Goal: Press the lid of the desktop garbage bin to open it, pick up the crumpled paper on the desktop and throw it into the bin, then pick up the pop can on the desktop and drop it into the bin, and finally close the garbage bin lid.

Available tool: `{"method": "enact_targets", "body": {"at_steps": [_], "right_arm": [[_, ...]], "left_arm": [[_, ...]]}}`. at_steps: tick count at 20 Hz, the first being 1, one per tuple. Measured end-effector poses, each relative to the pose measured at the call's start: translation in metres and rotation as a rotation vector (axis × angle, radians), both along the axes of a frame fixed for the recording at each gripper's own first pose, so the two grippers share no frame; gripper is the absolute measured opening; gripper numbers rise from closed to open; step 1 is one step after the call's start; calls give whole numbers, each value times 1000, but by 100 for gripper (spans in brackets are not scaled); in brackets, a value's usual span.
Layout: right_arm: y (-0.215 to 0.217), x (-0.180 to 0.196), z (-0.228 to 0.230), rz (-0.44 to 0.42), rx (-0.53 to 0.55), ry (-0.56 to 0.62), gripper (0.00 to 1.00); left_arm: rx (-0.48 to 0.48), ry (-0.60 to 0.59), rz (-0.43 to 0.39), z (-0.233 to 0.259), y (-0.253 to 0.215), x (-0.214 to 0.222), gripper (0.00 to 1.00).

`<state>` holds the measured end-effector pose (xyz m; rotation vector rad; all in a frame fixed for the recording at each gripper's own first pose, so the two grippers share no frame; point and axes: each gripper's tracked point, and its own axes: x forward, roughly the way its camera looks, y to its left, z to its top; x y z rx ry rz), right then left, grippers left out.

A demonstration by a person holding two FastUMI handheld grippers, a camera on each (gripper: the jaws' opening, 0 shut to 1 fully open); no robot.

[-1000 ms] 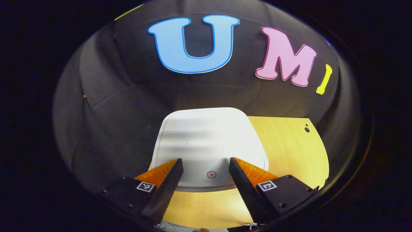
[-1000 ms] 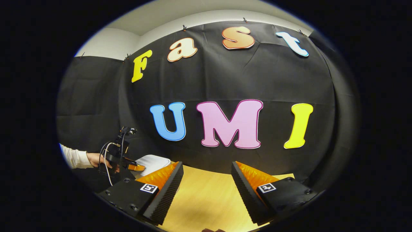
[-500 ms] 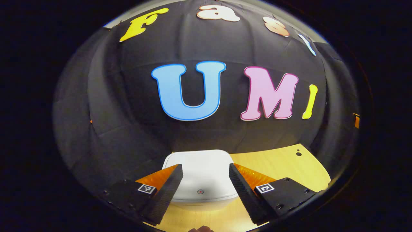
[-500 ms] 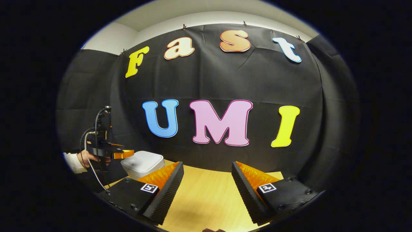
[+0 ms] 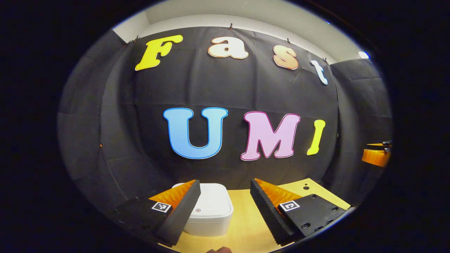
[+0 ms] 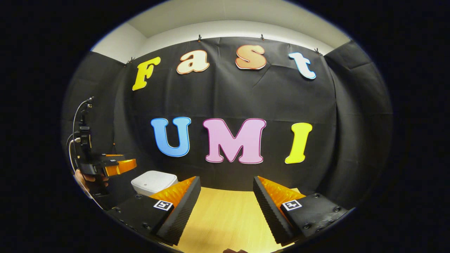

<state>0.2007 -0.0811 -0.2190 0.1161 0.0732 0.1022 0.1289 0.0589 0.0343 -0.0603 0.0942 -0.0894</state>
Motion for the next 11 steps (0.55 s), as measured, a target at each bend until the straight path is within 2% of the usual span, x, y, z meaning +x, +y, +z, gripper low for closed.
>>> {"method": "enact_targets", "body": {"at_steps": [4, 5, 7, 11], "right_arm": [[15, -4, 5, 22, -25, -37, 96], [18, -4, 9, 36, -21, -49, 92], [19, -3, 13, 52, -21, -67, 96], [18, -3, 16, 92, -27, -79, 96]], "left_arm": [[-21, -21, 20, 4, -2, -26, 96], [-20, -31, 19, 10, -5, -33, 96], [3, -54, 43, 19, -1, -44, 95], [17, -80, 81, 32, -10, -62, 94]]}}
